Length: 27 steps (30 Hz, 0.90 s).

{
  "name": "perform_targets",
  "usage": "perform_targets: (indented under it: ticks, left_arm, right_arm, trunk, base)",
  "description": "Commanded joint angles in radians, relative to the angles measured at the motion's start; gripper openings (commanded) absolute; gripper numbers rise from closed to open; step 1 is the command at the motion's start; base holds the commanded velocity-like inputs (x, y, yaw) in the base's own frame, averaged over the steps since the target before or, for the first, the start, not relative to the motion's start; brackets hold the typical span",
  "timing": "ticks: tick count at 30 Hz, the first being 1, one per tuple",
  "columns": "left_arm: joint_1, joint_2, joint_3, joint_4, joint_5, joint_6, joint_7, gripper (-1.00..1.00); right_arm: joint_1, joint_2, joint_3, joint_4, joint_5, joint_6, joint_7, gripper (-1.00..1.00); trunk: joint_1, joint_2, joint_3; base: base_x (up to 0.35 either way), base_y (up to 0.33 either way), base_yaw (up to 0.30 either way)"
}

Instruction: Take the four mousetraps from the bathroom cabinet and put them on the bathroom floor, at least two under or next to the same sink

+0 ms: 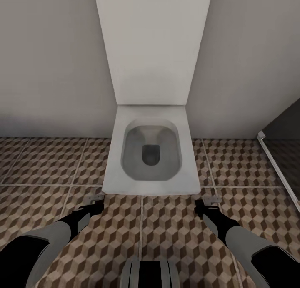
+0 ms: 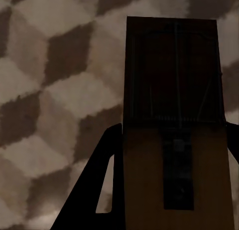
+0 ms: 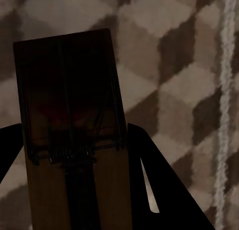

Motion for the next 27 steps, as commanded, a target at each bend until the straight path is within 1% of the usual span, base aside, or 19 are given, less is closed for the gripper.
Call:
perform_targets:
  ticks: [1, 5, 8, 27]
  left_arm:
    - [0.0, 0.0, -0.009, -0.001, 0.006, 0.001, 0.005, -1.0]
    - [0.0, 0.002, -0.008, -0.004, 0.007, 0.001, 0.005, -1.0]
    - [0.0, 0.002, -0.007, -0.006, 0.008, 0.0, 0.005, -1.0]
    - [0.0, 0.003, -0.007, -0.009, 0.006, -0.001, 0.005, -1.0]
  right_arm:
    - [0.0, -0.001, 0.008, -0.003, -0.01, 0.006, -0.006, -1.0]
    - [0.0, -0.001, 0.009, -0.003, -0.01, 0.006, -0.005, -1.0]
    - [0.0, -0.001, 0.008, -0.003, -0.01, 0.006, -0.005, -1.0]
    - [0.0, -0.001, 0.008, -0.003, -0.01, 0.006, -0.001, -1.0]
  trunk:
    - [0.0, 0.0, -0.001]
    - [0.0, 0.0, -0.001]
    - [0.0, 0.0, -0.001]
    - [0.0, 0.0, -0.001]
  base:
    - [0.0, 0.0, 0.0]
    - [0.019, 0.0, 0.0]
    - [0.164, 0.0, 0.0]
    - [0.278, 0.0, 0.0]
